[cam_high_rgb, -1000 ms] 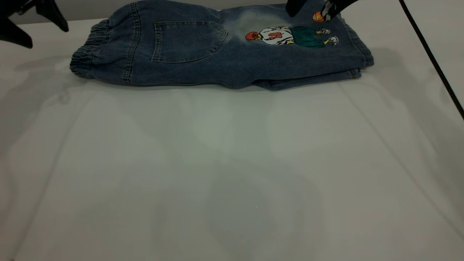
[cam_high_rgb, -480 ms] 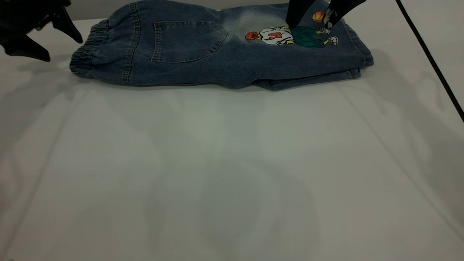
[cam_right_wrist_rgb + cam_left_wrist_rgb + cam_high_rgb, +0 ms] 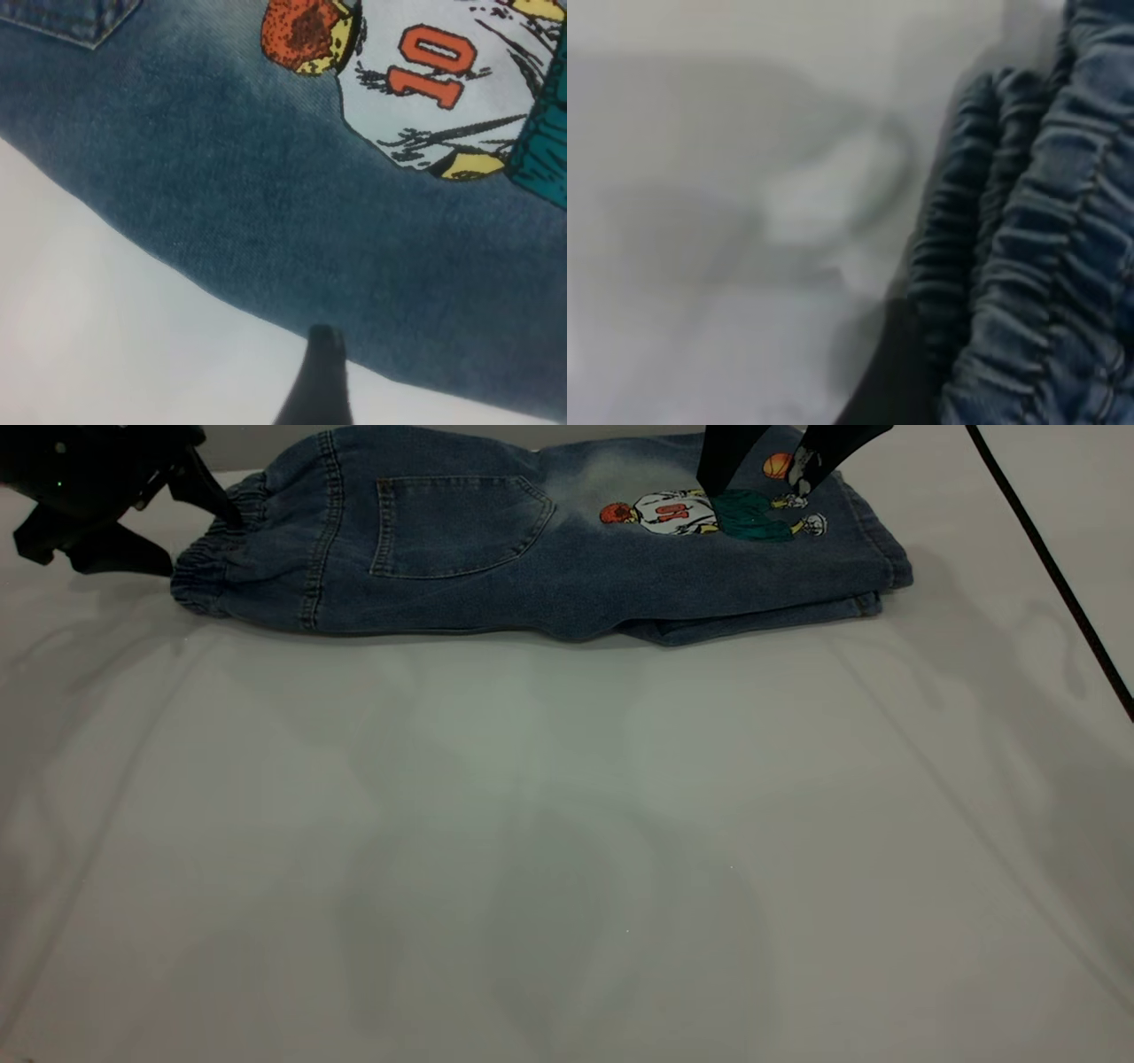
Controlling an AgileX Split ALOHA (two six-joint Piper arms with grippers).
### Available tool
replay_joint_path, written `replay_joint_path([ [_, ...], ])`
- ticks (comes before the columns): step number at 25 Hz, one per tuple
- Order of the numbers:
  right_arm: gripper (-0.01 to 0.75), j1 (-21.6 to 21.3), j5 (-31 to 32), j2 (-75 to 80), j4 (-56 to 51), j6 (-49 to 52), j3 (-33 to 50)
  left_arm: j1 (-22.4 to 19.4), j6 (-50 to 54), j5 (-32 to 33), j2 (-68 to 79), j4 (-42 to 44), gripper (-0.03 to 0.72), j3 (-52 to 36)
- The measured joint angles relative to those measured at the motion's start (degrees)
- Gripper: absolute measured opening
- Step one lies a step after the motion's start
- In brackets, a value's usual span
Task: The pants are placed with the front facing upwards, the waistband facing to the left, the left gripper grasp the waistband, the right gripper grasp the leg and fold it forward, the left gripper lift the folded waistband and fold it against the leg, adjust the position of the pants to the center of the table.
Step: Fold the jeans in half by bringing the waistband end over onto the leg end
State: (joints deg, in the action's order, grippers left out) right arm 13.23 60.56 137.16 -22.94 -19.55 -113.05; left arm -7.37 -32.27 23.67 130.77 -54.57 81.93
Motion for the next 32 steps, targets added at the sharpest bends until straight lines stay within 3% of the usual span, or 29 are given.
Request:
replay_joint_path([
  [10, 0.578, 0.0, 0.0, 0.0, 0.0, -0.1, 0.0, 0.0, -0.4, -0.7, 2.7, -2.0, 0.591, 0.0],
  [14, 0.578, 0.0, -0.2, 0.0, 0.0, -0.1, 0.0, 0.1, -3.1, -0.6, 2.9, -4.7, 0.551, 0.0],
  [18, 0.578, 0.0, -0.3, 0.0, 0.0, -0.1, 0.0, 0.1, -6.8, -1.3, 2.9, -8.6, 0.437, 0.0],
  [27, 0.568, 0.0, -0.8, 0.0, -2.4, -0.3, 0.0, 0.1, -9.8, -1.3, 2.9, -10.9, 0.086, 0.0],
  [32, 0.568, 0.9, -1.8, 0.0, -6.9, -2.4, 0.1, 0.1, -11.9, -0.5, 2.9, -13.9, 0.039, 0.0],
])
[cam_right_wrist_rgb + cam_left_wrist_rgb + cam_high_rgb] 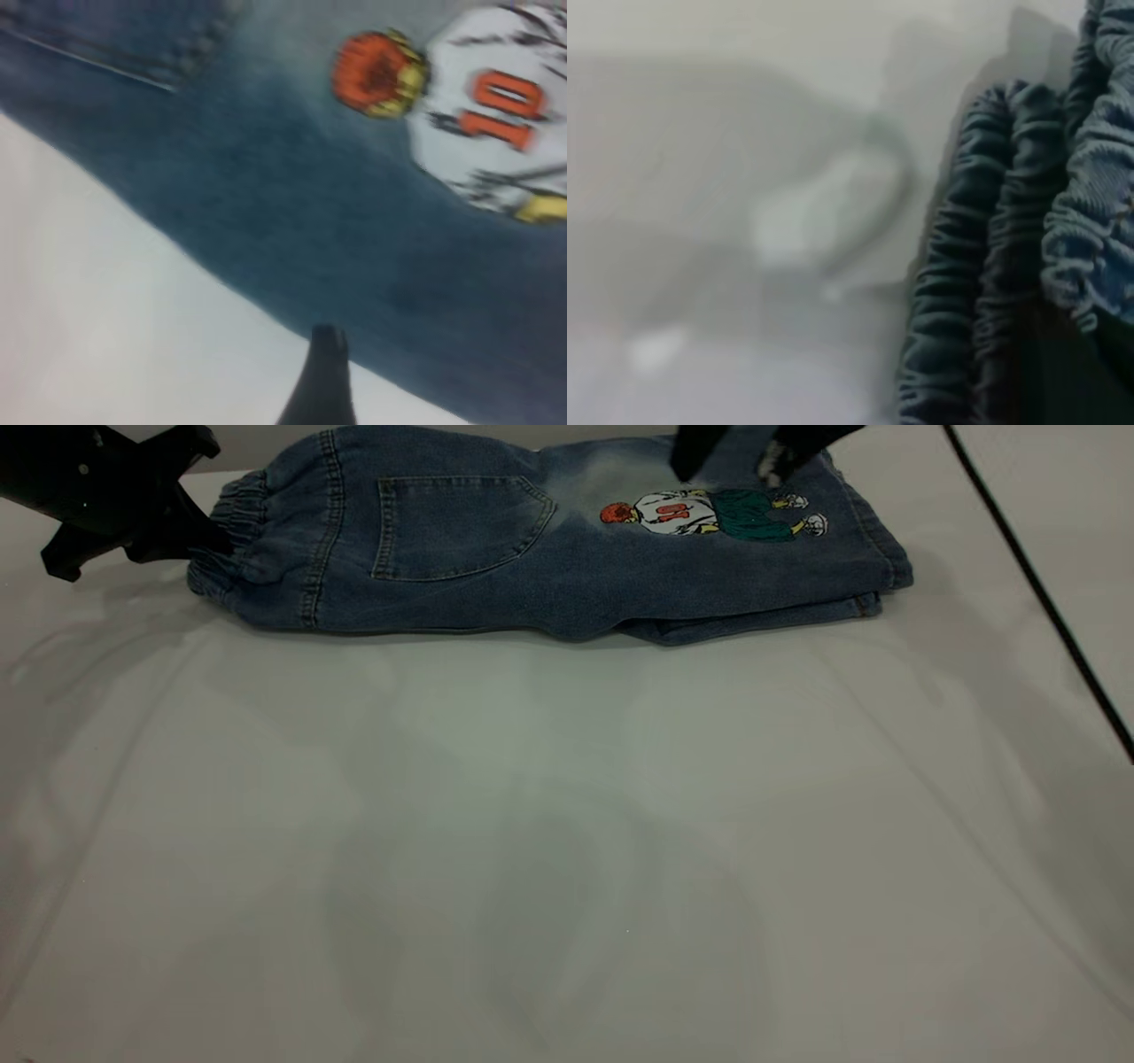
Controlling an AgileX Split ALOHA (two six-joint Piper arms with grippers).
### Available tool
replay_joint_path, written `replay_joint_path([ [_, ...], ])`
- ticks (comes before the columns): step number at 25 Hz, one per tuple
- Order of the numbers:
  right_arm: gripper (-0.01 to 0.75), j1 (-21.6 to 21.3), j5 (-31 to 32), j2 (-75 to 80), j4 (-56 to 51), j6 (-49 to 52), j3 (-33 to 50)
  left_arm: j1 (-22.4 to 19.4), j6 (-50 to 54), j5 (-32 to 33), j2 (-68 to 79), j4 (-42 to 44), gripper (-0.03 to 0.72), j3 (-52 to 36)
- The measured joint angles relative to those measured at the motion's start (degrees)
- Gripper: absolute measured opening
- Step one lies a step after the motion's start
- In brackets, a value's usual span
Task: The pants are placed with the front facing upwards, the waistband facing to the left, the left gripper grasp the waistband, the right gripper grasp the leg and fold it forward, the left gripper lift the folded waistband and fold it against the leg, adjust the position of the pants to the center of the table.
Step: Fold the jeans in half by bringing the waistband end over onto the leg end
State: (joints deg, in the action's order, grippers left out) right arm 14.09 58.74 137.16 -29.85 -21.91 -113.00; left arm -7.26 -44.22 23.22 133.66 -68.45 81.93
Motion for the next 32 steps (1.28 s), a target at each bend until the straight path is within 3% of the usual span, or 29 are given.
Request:
replay_joint_path([
  [14, 0.568, 9.3, -6.8, 4.5, -0.4, 1.9, -2.5, 0.0, -6.4, 3.5, 0.0, -3.9, 0.039, 0.0],
  [19, 0.568, 11.1, -3.6, 8.9, 3.4, 4.2, -10.1, 0.0, -6.4, 5.0, 0.0, -3.6, 0.039, 0.0],
  [27, 0.568, 11.1, 7.8, 18.0, 14.9, 11.4, -28.1, 0.0, -6.8, 6.1, 0.0, -3.6, 0.039, 0.0],
  [32, 0.568, 11.1, 5.4, 19.6, 14.6, 11.9, -35.7, 0.0, -6.8, 6.6, 0.0, -3.6, 0.039, 0.0],
])
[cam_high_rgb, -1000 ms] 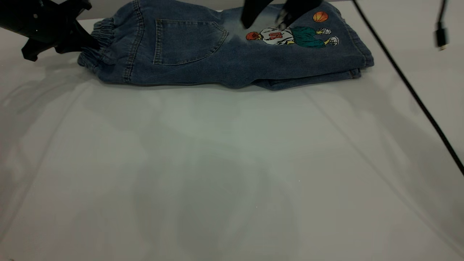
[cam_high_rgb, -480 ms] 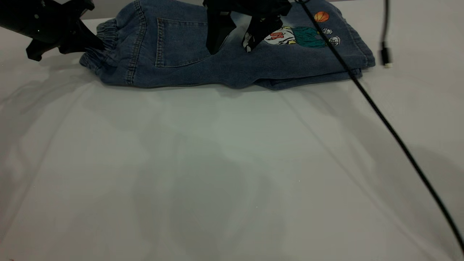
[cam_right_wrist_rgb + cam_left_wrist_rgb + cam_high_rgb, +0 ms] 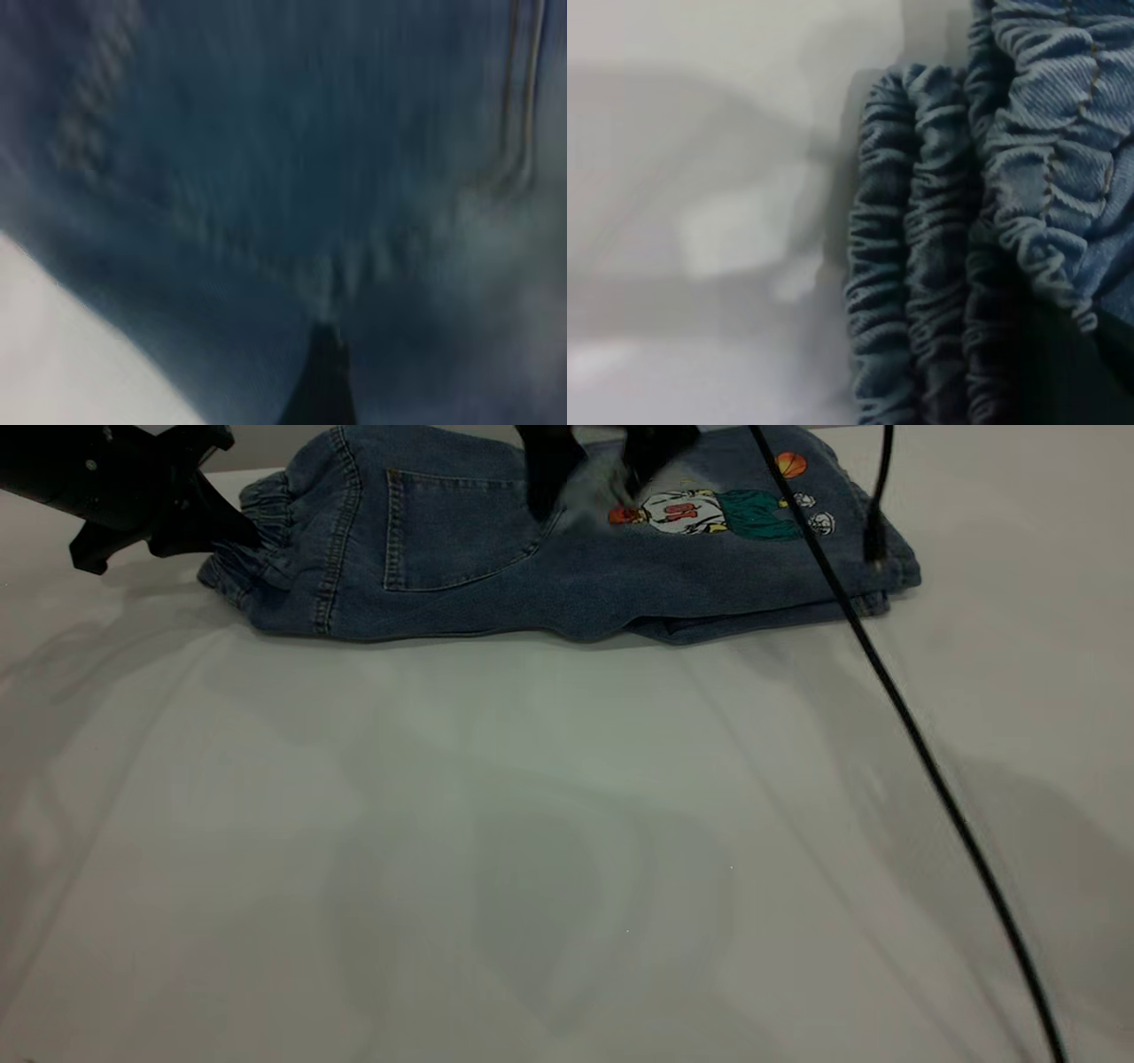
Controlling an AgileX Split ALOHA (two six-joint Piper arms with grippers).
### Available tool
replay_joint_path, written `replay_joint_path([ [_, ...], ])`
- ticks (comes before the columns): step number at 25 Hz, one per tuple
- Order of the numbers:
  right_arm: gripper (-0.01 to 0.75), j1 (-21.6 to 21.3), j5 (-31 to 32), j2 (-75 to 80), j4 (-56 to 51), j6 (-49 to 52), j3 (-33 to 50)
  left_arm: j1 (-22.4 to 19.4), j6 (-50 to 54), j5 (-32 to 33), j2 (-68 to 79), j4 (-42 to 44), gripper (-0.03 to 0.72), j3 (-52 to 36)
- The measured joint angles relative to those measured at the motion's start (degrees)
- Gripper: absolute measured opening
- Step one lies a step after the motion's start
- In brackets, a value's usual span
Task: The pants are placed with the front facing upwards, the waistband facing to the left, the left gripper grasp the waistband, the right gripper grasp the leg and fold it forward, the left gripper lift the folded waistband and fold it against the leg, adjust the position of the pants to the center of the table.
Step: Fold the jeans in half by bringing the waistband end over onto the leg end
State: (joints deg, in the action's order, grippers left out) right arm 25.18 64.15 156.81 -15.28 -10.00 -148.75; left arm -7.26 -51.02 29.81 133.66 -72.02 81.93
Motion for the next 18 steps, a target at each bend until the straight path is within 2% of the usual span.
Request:
replay_joint_path([
  [2, 0.568, 0.0, -3.2, 0.0, -0.1, 0.0, -0.5, 0.0, 0.0, 0.1, 0.0, 0.0, 0.039, 0.0],
  [6, 0.566, 0.0, -4.9, 1.2, 0.1, 0.5, -0.5, 0.0, 0.0, 0.6, 0.0, 0.0, 0.039, 0.0],
  [18, 0.549, 0.0, -7.2, 5.4, 0.2, 1.0, -0.4, 0.0, -5.0, 3.7, -1.0, -0.5, 0.039, 0.0],
])
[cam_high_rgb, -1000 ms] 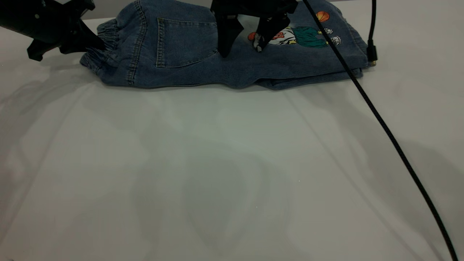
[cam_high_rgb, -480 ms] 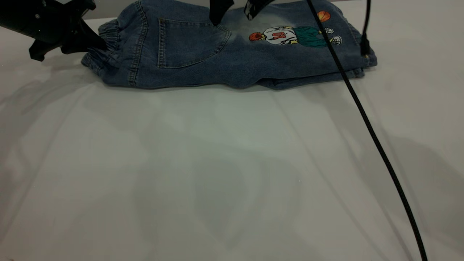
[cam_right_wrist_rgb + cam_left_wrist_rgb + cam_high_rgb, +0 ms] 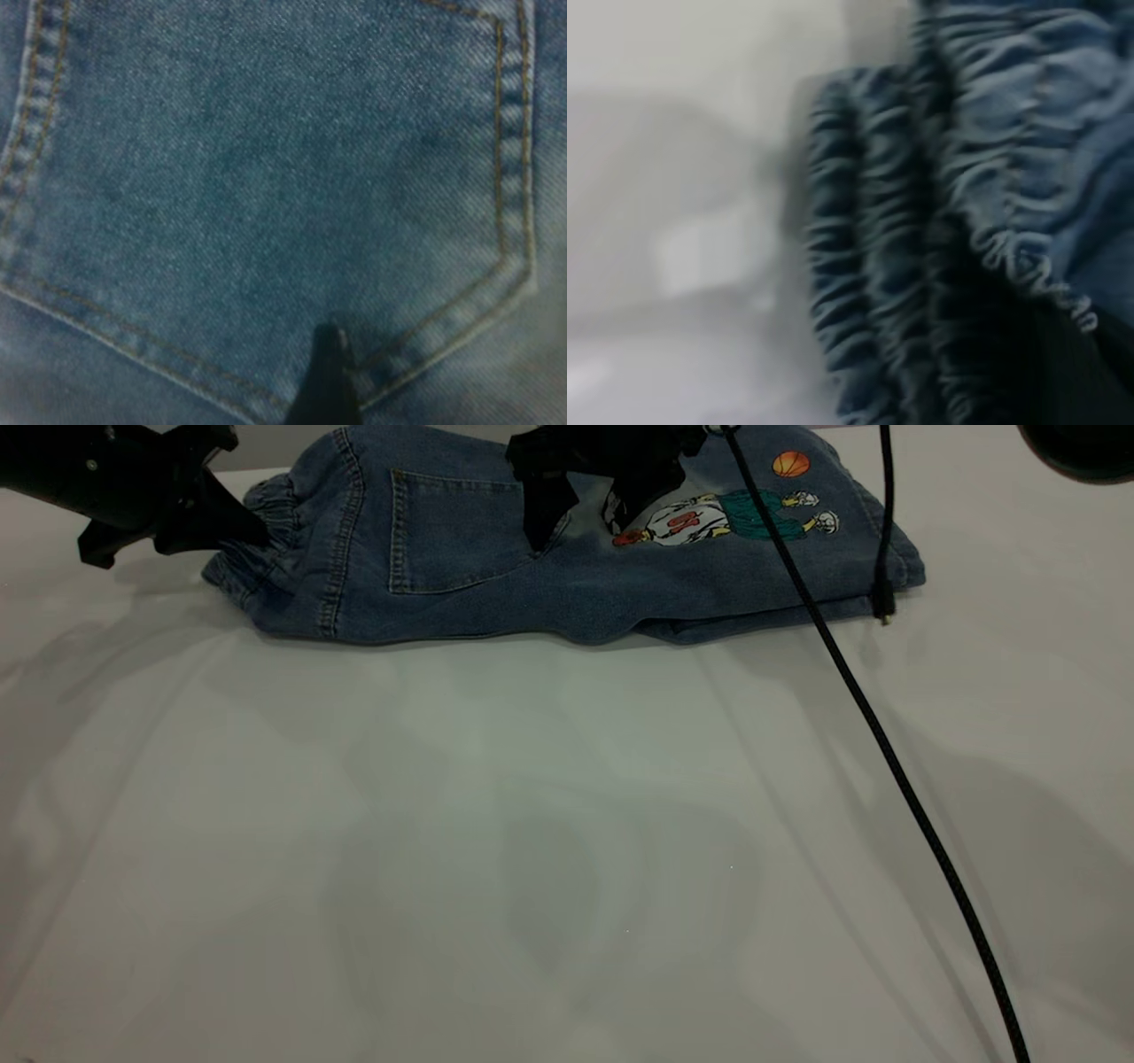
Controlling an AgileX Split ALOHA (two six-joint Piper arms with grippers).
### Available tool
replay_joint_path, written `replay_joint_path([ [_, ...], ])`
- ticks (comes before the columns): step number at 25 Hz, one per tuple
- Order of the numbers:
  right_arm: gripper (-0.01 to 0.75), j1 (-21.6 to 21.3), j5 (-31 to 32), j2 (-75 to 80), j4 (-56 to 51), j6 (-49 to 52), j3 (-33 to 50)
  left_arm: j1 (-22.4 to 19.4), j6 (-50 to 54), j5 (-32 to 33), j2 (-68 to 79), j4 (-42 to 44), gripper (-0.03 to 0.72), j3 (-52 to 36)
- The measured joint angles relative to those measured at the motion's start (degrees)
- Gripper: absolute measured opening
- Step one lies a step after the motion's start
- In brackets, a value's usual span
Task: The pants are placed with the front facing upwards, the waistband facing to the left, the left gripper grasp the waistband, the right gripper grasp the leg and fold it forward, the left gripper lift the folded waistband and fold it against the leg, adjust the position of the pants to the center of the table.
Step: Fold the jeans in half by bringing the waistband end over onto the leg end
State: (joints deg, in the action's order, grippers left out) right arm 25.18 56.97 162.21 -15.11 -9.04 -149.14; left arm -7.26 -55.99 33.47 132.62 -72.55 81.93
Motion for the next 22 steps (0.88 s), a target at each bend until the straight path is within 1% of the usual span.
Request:
replay_joint_path([
  [6, 0.549, 0.0, -0.4, 0.6, -0.1, 0.9, 0.0, 0.1, -4.7, 4.1, -4.1, -4.4, 0.039, 0.9],
  [11, 0.549, 0.0, -0.1, 0.6, -0.2, 1.0, 0.0, 1.3, -5.0, 10.7, -6.2, -4.0, 0.039, 3.9],
  [14, 0.549, 0.0, 0.4, 0.6, -0.4, 1.1, 0.0, 3.5, -4.9, 14.3, -6.1, -3.6, 0.039, 6.0],
  [16, 0.549, 0.0, 0.7, 0.6, -0.4, 1.1, 0.0, 5.6, -4.9, 15.8, -6.1, -3.6, 0.039, 7.4],
  [22, 0.549, 0.0, 2.5, 0.4, -0.3, 1.1, -0.4, 12.1, -3.7, 14.9, -6.1, -2.6, 0.039, 12.3],
])
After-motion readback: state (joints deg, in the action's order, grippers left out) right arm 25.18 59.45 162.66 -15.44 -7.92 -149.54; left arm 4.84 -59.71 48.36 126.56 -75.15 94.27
